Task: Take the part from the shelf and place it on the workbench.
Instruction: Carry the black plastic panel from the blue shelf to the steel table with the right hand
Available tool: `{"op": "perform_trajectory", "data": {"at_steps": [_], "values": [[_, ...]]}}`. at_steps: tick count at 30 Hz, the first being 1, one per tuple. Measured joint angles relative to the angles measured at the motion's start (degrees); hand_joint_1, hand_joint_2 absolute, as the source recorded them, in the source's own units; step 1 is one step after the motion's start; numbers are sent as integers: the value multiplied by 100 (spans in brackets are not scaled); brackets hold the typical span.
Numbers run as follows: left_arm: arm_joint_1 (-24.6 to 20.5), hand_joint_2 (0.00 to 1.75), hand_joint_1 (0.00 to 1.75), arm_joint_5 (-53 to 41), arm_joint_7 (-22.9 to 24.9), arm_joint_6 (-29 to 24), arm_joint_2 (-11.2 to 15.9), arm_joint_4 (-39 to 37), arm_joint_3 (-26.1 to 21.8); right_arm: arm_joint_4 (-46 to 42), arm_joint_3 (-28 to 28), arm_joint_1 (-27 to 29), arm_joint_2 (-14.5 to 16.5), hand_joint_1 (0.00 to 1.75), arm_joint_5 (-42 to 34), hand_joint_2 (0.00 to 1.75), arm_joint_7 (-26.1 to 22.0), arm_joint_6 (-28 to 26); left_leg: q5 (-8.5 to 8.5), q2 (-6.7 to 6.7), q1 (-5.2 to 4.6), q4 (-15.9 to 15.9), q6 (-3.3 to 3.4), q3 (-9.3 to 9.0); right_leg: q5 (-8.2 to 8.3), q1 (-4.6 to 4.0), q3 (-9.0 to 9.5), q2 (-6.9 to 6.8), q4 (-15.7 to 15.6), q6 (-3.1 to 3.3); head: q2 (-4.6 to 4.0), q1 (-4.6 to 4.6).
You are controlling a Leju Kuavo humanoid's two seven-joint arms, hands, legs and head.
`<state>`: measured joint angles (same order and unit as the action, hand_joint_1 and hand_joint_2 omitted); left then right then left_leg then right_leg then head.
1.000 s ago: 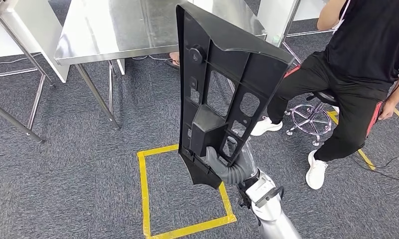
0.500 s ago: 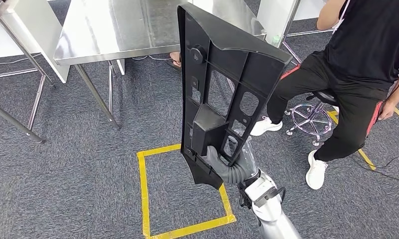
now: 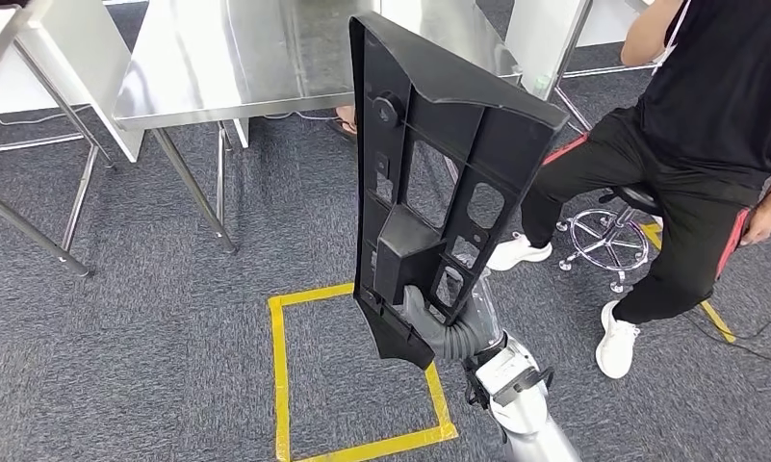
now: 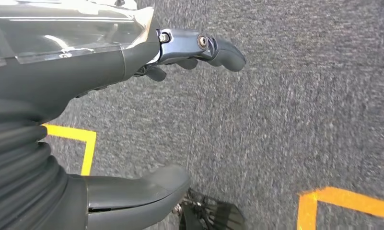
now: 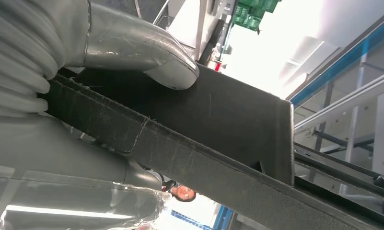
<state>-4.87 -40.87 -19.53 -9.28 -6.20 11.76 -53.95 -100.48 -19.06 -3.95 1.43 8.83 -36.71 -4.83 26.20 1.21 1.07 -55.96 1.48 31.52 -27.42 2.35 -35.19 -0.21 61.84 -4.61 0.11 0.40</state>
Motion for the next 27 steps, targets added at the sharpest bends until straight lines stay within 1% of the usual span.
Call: {"op": "perform_trajectory", "data": {"at_steps": [1, 2, 3, 4, 5, 6, 7, 8, 9, 10, 11, 12, 13, 14, 15, 16, 17, 18, 19, 21, 22, 23, 24, 25, 26, 27], "values": [[-1, 175, 0, 0, 2, -8, 3, 1, -1, -2, 1, 3, 4, 175, 8, 175, -1, 0, 51, 10, 0, -49, -56, 4, 81, 4, 132, 5, -247, 17, 0, -1], [-1, 175, 0, 0, 3, -15, 8, 1, -1, -4, 3, 5, 9, 175, 15, 175, 0, 0, 91, 17, -2, -84, -99, 12, 104, -4, 197, 10, -360, 70, 0, -1], [0, 175, 0, 1, 5, -21, 11, 2, -2, -7, 5, 8, 15, 175, 20, 175, 0, 0, 116, 20, -3, -97, -130, 15, 85, -29, 204, 15, -353, 151, 0, -3], [0, 175, 0, 1, 5, -25, 8, 2, -3, -10, 9, 11, 19, 175, 23, 175, -1, 0, 126, 19, 16, -95, -150, 7, 77, -33, 204, 17, -346, 223, 0, -7], [0, 175, 0, 2, 7, -25, 5, 2, -5, -13, 11, 11, 24, 175, 25, 175, 0, 0, 143, 4, 35, -117, -166, 7, 69, -36, 213, 19, -342, 272, 0, -5], [-2, 175, 0, 2, 7, -25, 4, 2, -7, -19, 13, 10, 29, 175, 26, 175, -1, 0, 195, -23, 50, -208, -185, 41, 58, -38, 228, 19, -342, 316, 0, -6], [-4, 175, 0, 2, 8, -25, 3, 2, -9, -26, 15, 9, 34, 175, 26, 175, -1, 0, 304, -51, 60, -416, -203, 142, 44, -38, 249, 17, -345, 355, 0, -5], [-4, 175, 0, 2, 8, -25, 3, 2, -11, -32, 16, 9, 40, 175, 26, 175, -1, 0, 454, -81, 61, -750, -217, 318, 26, -51, 266, 14, -346, 389, 0, -6], [-3, 175, 0, 2, 8, -25, 2, 2, -14, -37, 17, 9, 43, 175, 26, 175, 0, 0, 618, -97, 60, -1162, -225, 558, 6, -69, 281, 10, -346, 420, 0, -7], [-1, 175, 0, 2, 8, -24, 1, 2, -16, -39, 17, 10, 46, 175, 26, 175, 0, 0, 738, -101, 60, -1549, -226, 804, -12, -90, 295, 7, -345, 445, 0, -7], [2, 175, 0, 2, 8, -24, 0, 2, -17, -39, 17, 11, 49, 175, 27, 175, 1, 0, 759, -103, 58, -1794, -214, 992, -33, -111, 313, 7, -345, 466, 0, -8], [4, 175, 0, 2, 8, -23, -1, 2, -19, -39, 17, 11, 50, 175, 32, 175, 3, 0, 654, -103, 51, -1820, -185, 1075, -56, -134, 341, 10, -345, 480, 0, -7], [6, 175, 0, 2, 8, -22, -1, 2, -19, -40, 17, 9, 54, 175, 41, 175, 8, 0, 434, -103, 34, -1599, -134, 1029, -84, -156, 382, 13, -346, 489, 0, -7], [6, 175, 0, 2, 8, -22, 0, 2, -19, -42, 18, 4, 60, 175, 55, 175, 20, 0, 156, -103, 4, -1215, -61, 891, -116, -175, 431, 16, -349, 494, 0, -6], [2, 175, 0, 2, 8, -21, 6, 2, -19, -44, 19, -4, 68, 175, 73, 175, 36, 0, -49, -114, -31, -830, 22, 727, -148, -189, 473, 16, -355, 492, 0, -1], [-2, 175, 0, 1, 8, -21, 9, 2, -19, -46, 19, -19, 75, 175, 89, 175, 54, 0, -175, -130, -69, -517, 93, 586, -178, -201, 507, 17, -362, 480, 0, 0], [-8, 175, 0, 0, 10, -22, 12, 2, -19, -48, 20, -37, 84, 175, 102, 175, 76, 0, -208, -145, -103, -351, 145, 507, -201, -200, 523, 14, -369, 460, 0, 2], [-12, 175, 0, -1, 13, -24, 15, 3, -19, -48, 20, -54, 92, 175, 109, 175, 96, 0, -170, -154, -128, -305, 173, 479, -220, -192, 529, 8, -380, 432, 0, 1], [-14, 175, 0, -2, 17, -27, 13, 3, -19, -51, 20, -74, 101, 175, 113, 175, 114, 0, -159, -151, -148, -264, 186, 458, -232, -192, 550, 1, -404, 403, 0, -4], [-11, 175, 0, -3, 31, -32, 6, 4, -21, -68, 20, -109, 120, 175, 117, 175, 150, 0, -177, -133, -126, -108, 179, 324, -275, -201, 567, -10, -387, 364, 0, 3], [-13, 175, 0, -4, 36, -32, 0, 4, -21, -75, 18, -137, 125, 175, 117, 175, 161, 0, -188, -130, -109, -19, 175, 240, -332, -210, 511, -6, -256, 365, 0, 10], [-17, 175, 0, -5, 43, -32, -7, 4, -21, -80, 17, -164, 126, 175, 117, 175, 173, 0, -192, -129, -92, 45, 170, 167, -426, -210, 370, 1, 5, 373, 0, 16], [-23, 175, 0, -6, 46, -32, -14, 4, -21, -79, 18, -185, 122, 175, 116, 175, 181, 0, -172, -123, -98, 64, 179, 130, -542, -199, 157, 9, 366, 384, 0, 18], [-27, 175, 0, -7, 51, -32, -17, 4, -21, -77, 20, -192, 117, 175, 114, 175, 190, 0, -148, -115, -100, 62, 181, 112, -648, -189, -102, 13, 754, 381, 0, 18], [-29, 175, 0, -8, 55, -32, -21, 4, -21, -75, 23, -190, 112, 175, 114, 175, 199, 0, -119, -103, -99, 59, 176, 93, -692, -179, -320, 14, 1039, 354, 0, 18], [-25, 175, 0, -8, 57, -32, -29, 4, -22, -74, 25, -185, 107, 175, 114, 175, 204, 0, -88, -87, -97, 55, 166, 67, -645, -165, -446, 14, 1134, 304, 0, 17]]}}
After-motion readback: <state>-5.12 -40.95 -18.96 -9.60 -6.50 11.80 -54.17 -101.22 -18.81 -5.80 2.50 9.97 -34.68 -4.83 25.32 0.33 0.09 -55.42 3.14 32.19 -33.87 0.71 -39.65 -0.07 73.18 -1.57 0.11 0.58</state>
